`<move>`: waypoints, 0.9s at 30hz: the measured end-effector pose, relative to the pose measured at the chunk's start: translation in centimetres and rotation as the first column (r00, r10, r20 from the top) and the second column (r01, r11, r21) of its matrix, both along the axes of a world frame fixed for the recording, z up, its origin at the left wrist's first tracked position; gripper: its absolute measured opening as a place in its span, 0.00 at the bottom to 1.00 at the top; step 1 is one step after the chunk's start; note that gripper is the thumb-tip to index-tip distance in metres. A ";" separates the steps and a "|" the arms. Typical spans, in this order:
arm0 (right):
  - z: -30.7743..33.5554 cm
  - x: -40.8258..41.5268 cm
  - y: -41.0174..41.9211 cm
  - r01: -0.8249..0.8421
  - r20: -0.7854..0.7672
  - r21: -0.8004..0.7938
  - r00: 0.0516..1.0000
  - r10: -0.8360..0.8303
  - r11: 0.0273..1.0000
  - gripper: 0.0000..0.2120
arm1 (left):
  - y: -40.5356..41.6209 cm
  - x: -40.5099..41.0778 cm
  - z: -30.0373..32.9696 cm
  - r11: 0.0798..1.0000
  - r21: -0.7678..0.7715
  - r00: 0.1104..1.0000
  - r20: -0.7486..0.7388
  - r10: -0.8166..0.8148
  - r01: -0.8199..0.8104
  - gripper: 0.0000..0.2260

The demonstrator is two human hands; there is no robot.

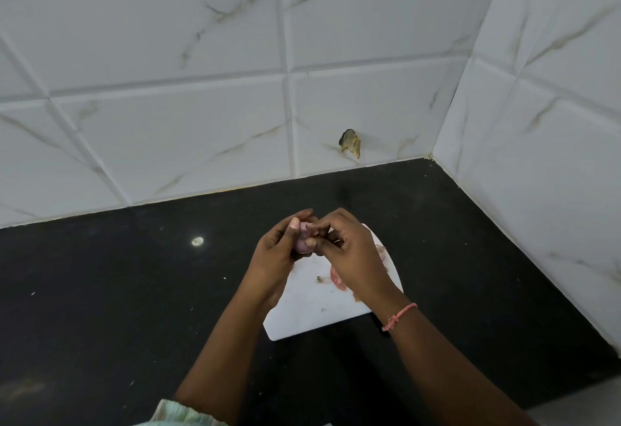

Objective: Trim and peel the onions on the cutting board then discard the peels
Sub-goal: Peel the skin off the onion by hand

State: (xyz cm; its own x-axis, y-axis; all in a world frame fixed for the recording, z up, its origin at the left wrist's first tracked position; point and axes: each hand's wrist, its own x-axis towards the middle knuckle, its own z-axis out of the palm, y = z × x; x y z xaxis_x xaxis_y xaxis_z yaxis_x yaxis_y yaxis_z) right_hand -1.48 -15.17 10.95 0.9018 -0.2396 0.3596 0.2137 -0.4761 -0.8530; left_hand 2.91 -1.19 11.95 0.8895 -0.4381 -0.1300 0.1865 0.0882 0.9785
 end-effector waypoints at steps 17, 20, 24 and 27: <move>0.7 -0.1 -0.9 -0.104 -0.041 -0.112 0.994 0.100 0.988 0.05 | -0.2 -0.1 0.1 0.972 -0.221 0.964 -0.264 0.019 -0.080 0.17; 0.7 -0.5 -1.0 -0.051 -0.098 0.072 0.994 0.057 0.996 0.02 | -0.2 0.0 0.3 0.931 -0.328 0.924 -0.381 0.026 -0.161 0.18; 0.4 -0.5 -0.6 0.107 -0.171 0.231 0.983 -0.068 0.967 0.09 | -0.3 -0.1 0.5 0.904 -0.379 0.884 -0.468 -0.004 -0.197 0.13; 0.5 -0.7 -0.2 0.157 -0.146 0.254 0.982 -0.123 0.954 0.09 | -0.5 0.0 0.3 0.880 -0.421 0.859 -0.512 -0.030 -0.220 0.12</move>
